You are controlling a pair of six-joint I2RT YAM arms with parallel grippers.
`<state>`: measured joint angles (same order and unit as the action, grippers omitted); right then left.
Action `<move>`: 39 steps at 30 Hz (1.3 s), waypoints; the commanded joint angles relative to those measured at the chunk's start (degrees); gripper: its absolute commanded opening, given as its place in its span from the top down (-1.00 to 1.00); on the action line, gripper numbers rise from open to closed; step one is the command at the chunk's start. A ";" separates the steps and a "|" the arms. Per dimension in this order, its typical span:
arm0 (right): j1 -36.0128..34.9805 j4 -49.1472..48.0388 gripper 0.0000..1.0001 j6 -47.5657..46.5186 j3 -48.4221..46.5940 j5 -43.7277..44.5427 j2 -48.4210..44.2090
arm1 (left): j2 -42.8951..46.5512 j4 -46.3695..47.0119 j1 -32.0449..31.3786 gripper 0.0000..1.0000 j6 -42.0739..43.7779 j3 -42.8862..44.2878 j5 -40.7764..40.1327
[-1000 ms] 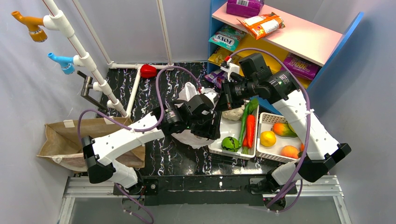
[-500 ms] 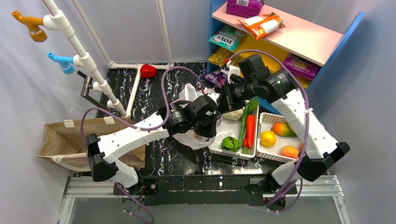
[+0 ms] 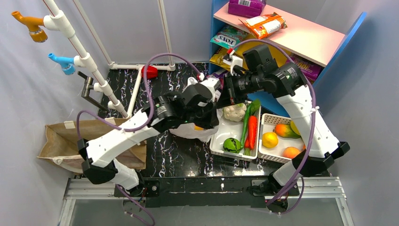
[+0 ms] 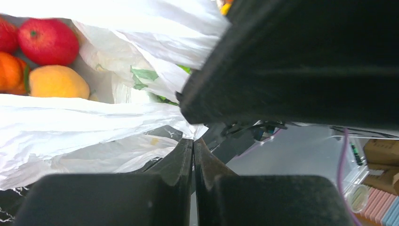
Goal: Place the food into the grocery bag and tie it
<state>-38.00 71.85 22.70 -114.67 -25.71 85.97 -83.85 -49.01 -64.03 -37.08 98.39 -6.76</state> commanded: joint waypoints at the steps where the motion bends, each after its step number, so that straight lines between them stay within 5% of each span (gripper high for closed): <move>1: -0.41 3.77 0.97 -0.65 -8.50 -3.99 2.96 | 5.03 -3.74 -0.55 1.00 1.05 6.18 -3.20; 13: -0.48 4.64 0.97 -1.25 -4.95 -18.46 4.94 | 13.18 -6.96 -0.39 1.00 0.18 5.53 -9.58; 21: -2.04 1.58 0.97 -1.75 2.08 -26.32 2.81 | 19.43 -1.36 -0.39 0.86 1.63 -1.69 -3.62; 30: -7.73 1.21 0.97 -2.48 -0.70 -26.70 6.12 | 20.04 -5.44 -0.39 0.74 4.43 -1.38 -0.89; 39: -7.93 5.26 0.97 -3.82 7.62 -20.08 2.64 | 22.09 -12.45 -0.29 0.65 3.78 1.75 -0.15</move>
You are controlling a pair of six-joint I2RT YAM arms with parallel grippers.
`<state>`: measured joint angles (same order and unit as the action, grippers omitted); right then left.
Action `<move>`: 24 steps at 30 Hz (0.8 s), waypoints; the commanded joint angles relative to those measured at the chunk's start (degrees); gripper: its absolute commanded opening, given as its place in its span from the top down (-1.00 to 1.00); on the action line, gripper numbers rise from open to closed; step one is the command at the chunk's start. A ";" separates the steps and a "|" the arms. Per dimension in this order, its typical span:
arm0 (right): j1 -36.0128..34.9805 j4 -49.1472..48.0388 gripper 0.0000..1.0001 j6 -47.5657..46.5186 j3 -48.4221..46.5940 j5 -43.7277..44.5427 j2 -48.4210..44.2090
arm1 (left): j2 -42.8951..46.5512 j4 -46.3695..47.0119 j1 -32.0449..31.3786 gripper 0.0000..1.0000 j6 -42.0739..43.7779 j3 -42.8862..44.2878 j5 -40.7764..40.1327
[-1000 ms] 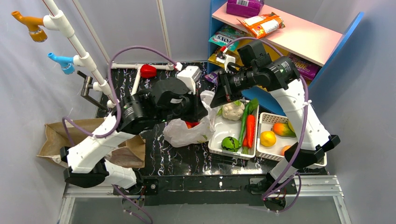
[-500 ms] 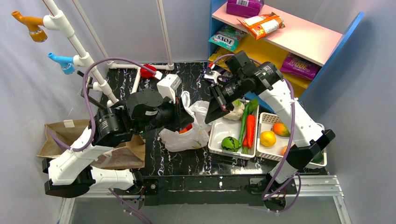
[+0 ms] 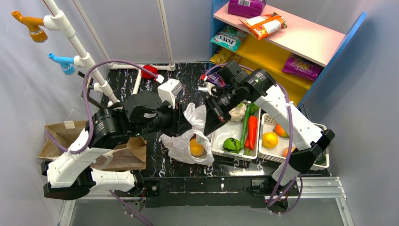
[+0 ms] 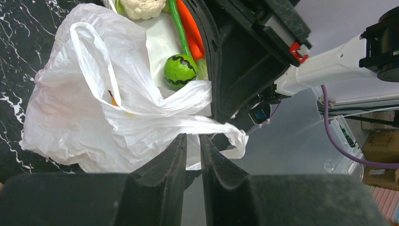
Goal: Place the food into the grocery bag and tie it
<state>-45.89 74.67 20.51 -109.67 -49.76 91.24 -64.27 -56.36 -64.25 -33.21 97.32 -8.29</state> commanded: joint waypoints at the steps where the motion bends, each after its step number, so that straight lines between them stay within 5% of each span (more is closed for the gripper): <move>1: -0.10 3.83 0.97 -1.86 3.26 5.88 -2.84 | 2.88 -6.25 -0.09 0.58 -0.30 3.24 2.49; 7: -0.03 5.83 0.97 -1.44 10.31 12.54 -6.36 | 4.68 -12.25 -0.13 0.32 -1.36 1.37 10.23; 20: -2.53 6.38 0.97 -2.14 16.42 7.68 -9.21 | 5.27 -1.15 -2.42 0.22 -4.40 -14.28 29.56; 24: -3.49 6.01 0.97 -1.09 10.81 8.58 -4.80 | 3.20 2.63 -3.98 0.15 -4.45 -16.42 30.68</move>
<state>-49.17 80.71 19.33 -94.02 -40.49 84.23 -60.40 -56.51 -67.42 -37.56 82.21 20.18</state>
